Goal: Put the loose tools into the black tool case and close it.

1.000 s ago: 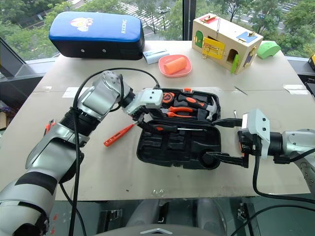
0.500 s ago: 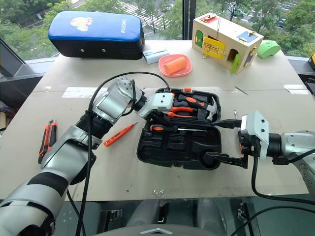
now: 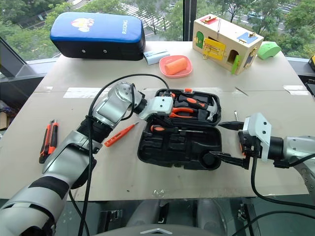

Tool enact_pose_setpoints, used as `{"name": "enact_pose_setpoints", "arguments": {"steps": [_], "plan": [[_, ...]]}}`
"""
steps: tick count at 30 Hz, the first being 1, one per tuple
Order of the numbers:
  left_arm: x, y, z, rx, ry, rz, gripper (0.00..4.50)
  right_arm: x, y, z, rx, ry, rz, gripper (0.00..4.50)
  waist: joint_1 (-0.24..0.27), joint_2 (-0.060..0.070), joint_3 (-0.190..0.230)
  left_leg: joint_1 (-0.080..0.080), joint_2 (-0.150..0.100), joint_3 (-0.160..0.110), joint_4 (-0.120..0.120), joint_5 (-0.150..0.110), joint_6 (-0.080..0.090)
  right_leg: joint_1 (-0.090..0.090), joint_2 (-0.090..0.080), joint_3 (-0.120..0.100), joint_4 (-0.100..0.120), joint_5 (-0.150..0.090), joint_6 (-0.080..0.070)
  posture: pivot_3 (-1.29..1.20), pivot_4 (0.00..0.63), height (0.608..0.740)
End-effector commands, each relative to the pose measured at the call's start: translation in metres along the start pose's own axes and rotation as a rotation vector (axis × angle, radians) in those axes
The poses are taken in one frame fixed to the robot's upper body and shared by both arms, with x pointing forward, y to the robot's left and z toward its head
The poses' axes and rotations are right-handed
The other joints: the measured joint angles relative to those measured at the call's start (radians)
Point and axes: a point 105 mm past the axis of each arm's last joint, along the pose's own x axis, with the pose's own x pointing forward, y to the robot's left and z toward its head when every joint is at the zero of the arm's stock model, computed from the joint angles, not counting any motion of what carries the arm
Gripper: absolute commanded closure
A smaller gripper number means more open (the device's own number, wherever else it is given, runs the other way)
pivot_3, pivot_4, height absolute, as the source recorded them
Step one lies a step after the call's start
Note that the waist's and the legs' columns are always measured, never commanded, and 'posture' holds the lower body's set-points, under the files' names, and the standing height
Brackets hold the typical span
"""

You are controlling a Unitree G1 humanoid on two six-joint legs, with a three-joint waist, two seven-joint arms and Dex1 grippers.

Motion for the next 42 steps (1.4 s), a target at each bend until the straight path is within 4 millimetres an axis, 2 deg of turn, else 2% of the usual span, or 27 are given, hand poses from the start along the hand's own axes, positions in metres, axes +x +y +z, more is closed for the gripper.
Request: {"name": "enact_pose_setpoints", "arguments": {"steps": [1, 2, 4, 6, 10, 14, 18, 27, 36, 41, 42], "plan": [[-0.053, 0.003, 0.039, -0.012, -0.348, 0.11, 3.82, -0.025, -0.007, 0.001, 0.04, -0.01, -0.176, 0.0, -0.001, -0.001, 0.001, -0.001, 0.001, 0.0, 0.0, 0.0, -0.001, -0.001, -0.001, 0.0, 0.0, 0.0, 0.0, 0.0, 0.15, 0.735], [-0.072, -0.004, 0.046, -0.042, -0.433, 0.107, 3.61, -0.034, -0.004, -0.004, 0.074, 0.006, -0.225, 0.0, 0.0, -0.001, 0.001, -0.003, 0.001, -0.001, 0.0, 0.0, -0.001, -0.002, -0.002, 0.001, 0.0, 0.0, 0.0, 0.0, 0.15, 0.735], [-0.096, -0.025, 0.052, -0.1, -0.527, 0.039, 2.7, -0.053, 0.005, -0.017, 0.147, 0.051, -0.315, 0.0, -0.002, 0.0, 0.001, -0.009, 0.002, -0.003, 0.0, 0.001, -0.001, -0.007, -0.002, 0.0, 0.0, 0.0, 0.0, 0.0, 0.15, 0.735], [-0.105, -0.043, 0.054, -0.123, -0.557, -0.02, 1.78, -0.066, 0.015, -0.026, 0.205, 0.083, -0.372, 0.0, -0.003, 0.002, 0.0, -0.013, 0.002, -0.003, 0.0, 0.001, -0.002, -0.013, -0.002, 0.0, 0.004, 0.0, 0.0, 0.0, 0.15, 0.735], [-0.113, -0.076, 0.062, -0.171, -0.614, -0.132, 0.02, -0.082, 0.041, -0.037, 0.312, 0.138, -0.463, 0.0, 0.002, 0.005, -0.002, -0.011, 0.0, 0.0, 0.002, 0.001, -0.001, -0.011, -0.005, 0.002, 0.004, 0.0, 0.0, 0.0, 0.15, 0.735], [-0.105, -0.097, 0.062, -0.145, -0.58, -0.192, 0.02, -0.08, 0.047, -0.041, 0.375, 0.135, -0.517, 0.0, -0.001, 0.002, 0.0, 0.004, 0.001, 0.0, 0.001, -0.002, 0.003, 0.003, -0.005, 0.003, 0.004, 0.0, -0.001, 0.0, 0.15, 0.735], [-0.097, -0.102, 0.059, -0.103, -0.541, -0.191, 0.02, -0.064, 0.046, -0.048, 0.415, 0.138, -0.535, 0.0, -0.001, 0.003, -0.001, 0.006, 0.001, 0.002, -0.001, -0.002, 0.003, 0.003, -0.004, 0.005, 0.003, 0.0, -0.001, 0.0, 0.15, 0.735], [-0.094, -0.101, 0.062, -0.053, -0.5, -0.14, 0.02, -0.033, 0.003, -0.081, 0.501, 0.144, -0.726, 0.0, 0.0, 0.004, -0.001, 0.003, 0.001, 0.002, -0.003, 0.001, -0.001, 0.0, -0.002, 0.005, 0.001, 0.0, -0.001, 0.0, 0.15, 0.735], [-0.094, -0.094, 0.059, -0.055, -0.477, -0.077, 0.02, -0.007, -0.016, -0.101, 0.525, 0.141, -0.785, 0.0, -0.005, 0.003, -0.001, 0.003, 0.001, 0.002, -0.003, 0.001, -0.001, 0.0, 0.0, 0.005, 0.0, 0.0, -0.001, 0.0, 0.15, 0.735], [-0.095, -0.092, 0.057, -0.077, -0.478, -0.067, 0.0, -0.004, -0.027, -0.114, 0.562, 0.14, -0.912, 1.5, -0.022, 0.001, -0.002, 0.004, 0.001, 0.003, -0.003, 0.001, -0.001, 0.0, 0.001, 0.007, 0.001, 0.0, 0.0, 0.0, 0.15, 0.735], [-0.095, -0.091, 0.055, -0.083, -0.474, -0.061, 0.0, -0.002, -0.027, -0.113, 0.562, 0.127, -0.925, 1.98, -0.026, 0.001, -0.003, 0.004, 0.001, 0.003, -0.003, 0.0, -0.001, 0.001, 0.001, 0.007, 0.001, 0.0, 0.0, 0.0, 0.15, 0.735]]}}
